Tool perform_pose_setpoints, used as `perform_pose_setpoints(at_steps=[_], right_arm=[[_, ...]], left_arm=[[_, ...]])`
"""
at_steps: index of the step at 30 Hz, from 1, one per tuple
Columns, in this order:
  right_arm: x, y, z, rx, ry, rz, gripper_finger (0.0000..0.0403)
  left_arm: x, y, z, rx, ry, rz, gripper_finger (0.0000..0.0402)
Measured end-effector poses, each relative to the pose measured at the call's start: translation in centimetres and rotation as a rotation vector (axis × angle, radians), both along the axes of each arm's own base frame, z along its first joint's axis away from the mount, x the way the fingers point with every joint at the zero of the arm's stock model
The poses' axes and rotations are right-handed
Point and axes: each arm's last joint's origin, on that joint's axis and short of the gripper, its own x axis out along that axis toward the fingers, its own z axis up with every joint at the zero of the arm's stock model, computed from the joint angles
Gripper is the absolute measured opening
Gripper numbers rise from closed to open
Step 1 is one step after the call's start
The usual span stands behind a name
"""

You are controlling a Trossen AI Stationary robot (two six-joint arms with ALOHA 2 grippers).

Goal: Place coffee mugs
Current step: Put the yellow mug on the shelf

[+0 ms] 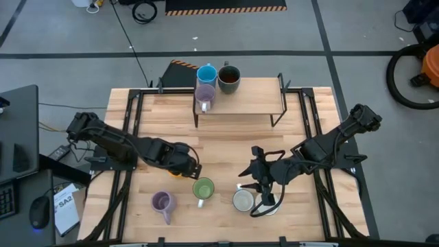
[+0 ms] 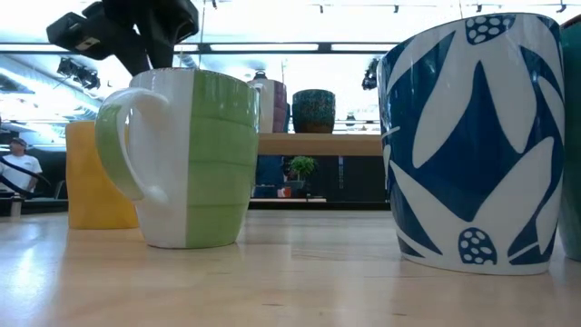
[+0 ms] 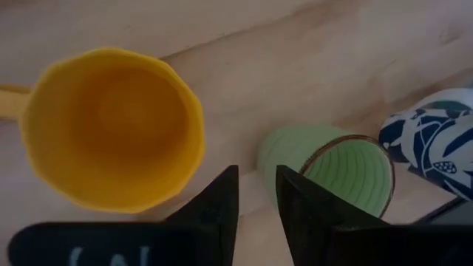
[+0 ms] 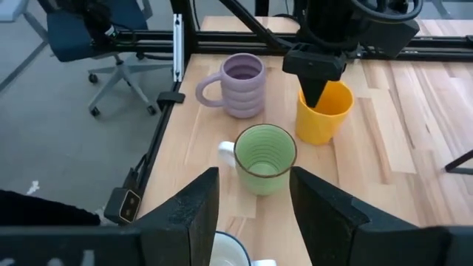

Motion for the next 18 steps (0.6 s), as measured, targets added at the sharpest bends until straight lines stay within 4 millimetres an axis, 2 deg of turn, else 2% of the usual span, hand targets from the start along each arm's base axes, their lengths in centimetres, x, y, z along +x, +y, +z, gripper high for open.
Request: perform_pose_setpoints(at_steps=[8,13,18], right_arm=[[0.1,0.1,0.1,0.011,-0.009,0.01,0.0171],[0.1,0.1,0.1,0.01,-0.007,0.01,0.0171],[-0.1,0.0,-0.2,-0.007,0.021,0.01,0.0171]], left_arm=[[-0.7,0.5,-0.3,0.085,0.068,0.015,0.0086],[-0.5,0.5,-0.3,0.121,0.052,-0.013,0.0111],[1.0,-0.7,0.1,0.072,-0.106,-0.153,0.0135]])
